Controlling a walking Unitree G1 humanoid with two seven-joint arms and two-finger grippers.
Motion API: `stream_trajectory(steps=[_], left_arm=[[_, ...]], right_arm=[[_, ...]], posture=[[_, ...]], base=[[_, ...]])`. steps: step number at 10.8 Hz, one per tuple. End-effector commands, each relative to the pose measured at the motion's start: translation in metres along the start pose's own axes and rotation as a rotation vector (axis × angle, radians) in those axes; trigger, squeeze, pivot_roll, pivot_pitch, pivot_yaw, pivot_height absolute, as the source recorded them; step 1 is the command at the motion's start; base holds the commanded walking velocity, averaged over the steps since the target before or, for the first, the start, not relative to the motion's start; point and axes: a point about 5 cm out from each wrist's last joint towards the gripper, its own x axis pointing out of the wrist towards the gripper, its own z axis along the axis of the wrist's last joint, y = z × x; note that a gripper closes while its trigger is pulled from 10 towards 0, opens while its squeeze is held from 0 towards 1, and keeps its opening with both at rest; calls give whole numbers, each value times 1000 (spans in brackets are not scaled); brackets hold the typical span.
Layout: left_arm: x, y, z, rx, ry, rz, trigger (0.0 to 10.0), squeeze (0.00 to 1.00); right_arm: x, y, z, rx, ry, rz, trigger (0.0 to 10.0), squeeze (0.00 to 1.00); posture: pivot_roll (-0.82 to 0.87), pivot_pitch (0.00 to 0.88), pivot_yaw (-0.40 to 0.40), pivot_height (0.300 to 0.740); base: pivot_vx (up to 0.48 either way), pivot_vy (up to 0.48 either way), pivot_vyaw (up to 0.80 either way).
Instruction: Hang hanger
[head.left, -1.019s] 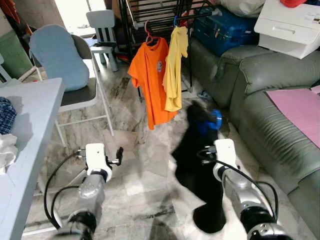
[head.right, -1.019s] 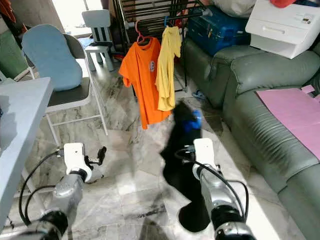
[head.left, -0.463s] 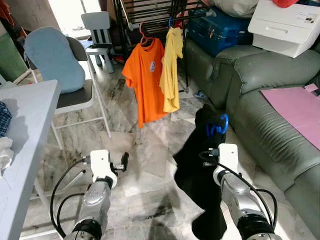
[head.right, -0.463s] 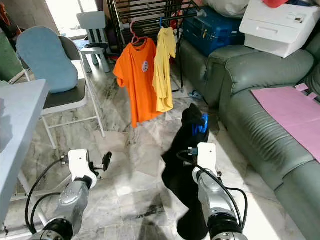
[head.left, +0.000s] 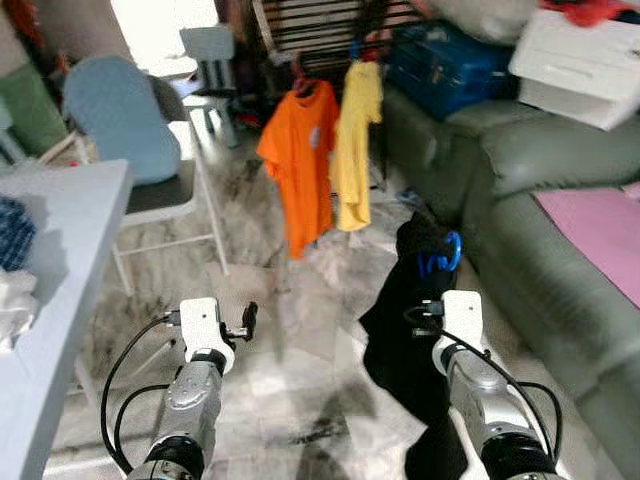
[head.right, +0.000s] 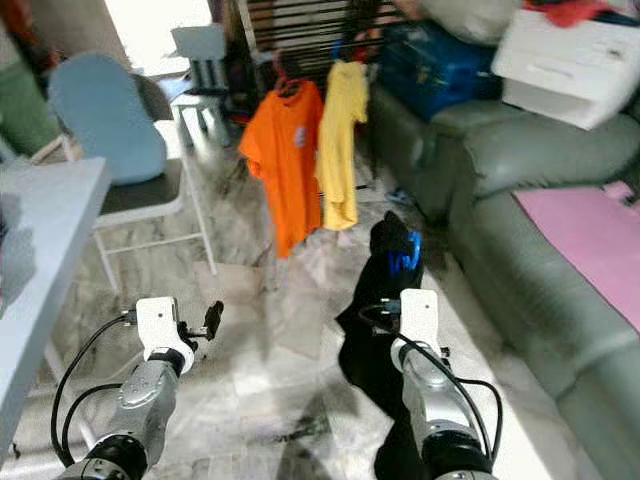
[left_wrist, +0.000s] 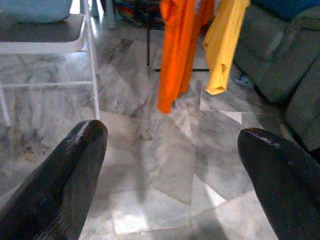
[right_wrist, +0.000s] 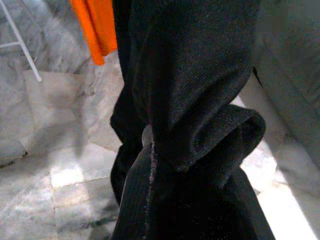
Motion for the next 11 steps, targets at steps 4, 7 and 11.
stream_trajectory(steps=[4, 7, 11], left_arm=[[3, -1, 5, 5, -15, -5, 10000, 0], [3, -2, 5, 8, -13, 2, 10000, 0], [4, -1, 17, 194, -44, -108, 10000, 0]], right_arm=[[1, 3, 20, 6, -82, -12, 10000, 0], [4, 2, 20, -4, -54, -11, 10000, 0], [2, 14, 26, -52, -133, 89, 10000, 0]], posture=[[-169, 0, 59, 740], [-172, 0, 54, 740], [-156, 0, 38, 740]], base=[[388, 0, 103], [395, 0, 0], [363, 0, 0]])
